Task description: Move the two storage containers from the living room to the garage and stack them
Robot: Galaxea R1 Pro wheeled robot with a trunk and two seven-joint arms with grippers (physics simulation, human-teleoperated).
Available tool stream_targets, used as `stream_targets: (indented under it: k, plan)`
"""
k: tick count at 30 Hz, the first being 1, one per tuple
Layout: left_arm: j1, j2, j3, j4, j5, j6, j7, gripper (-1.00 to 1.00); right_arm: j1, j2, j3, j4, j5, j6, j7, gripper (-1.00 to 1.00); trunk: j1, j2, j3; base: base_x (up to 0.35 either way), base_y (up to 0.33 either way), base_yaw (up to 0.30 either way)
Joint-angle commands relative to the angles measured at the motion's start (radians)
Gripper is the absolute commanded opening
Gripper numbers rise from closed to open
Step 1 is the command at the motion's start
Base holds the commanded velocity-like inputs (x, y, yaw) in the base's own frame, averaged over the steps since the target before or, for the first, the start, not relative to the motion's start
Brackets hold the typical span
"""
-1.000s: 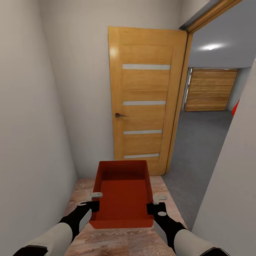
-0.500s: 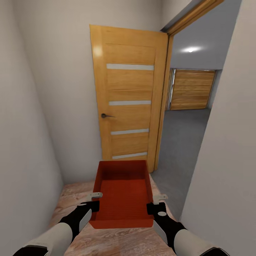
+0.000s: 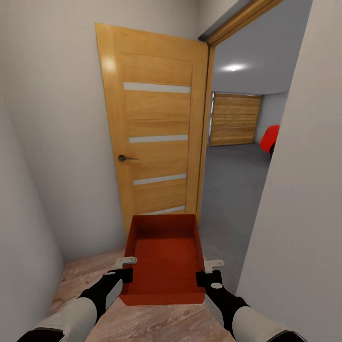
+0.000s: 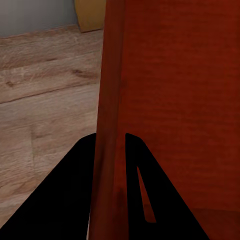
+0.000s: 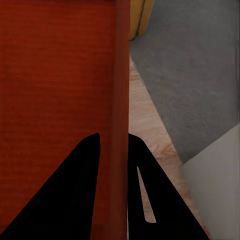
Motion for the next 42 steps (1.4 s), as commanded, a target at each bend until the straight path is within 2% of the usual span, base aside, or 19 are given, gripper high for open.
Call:
stream_targets:
  k: [1,42]
  plan:
    - [-0.001,0.011,0.027,-0.023,-0.015,-0.045,0.011,-1.0,0.0,0.0,0.011,0.003,-0.024,-0.004,0.001,-1.0,0.0,-0.001,-0.001,0.245,0.217,-0.245]
    - [-0.001,0.011,0.027,-0.022,-0.016,-0.046,0.012,-1.0,0.0,0.0,0.011,0.003,-0.024,-0.005,0.001,-1.0,0.0,-0.001,-0.001,0.245,0.217,-0.245]
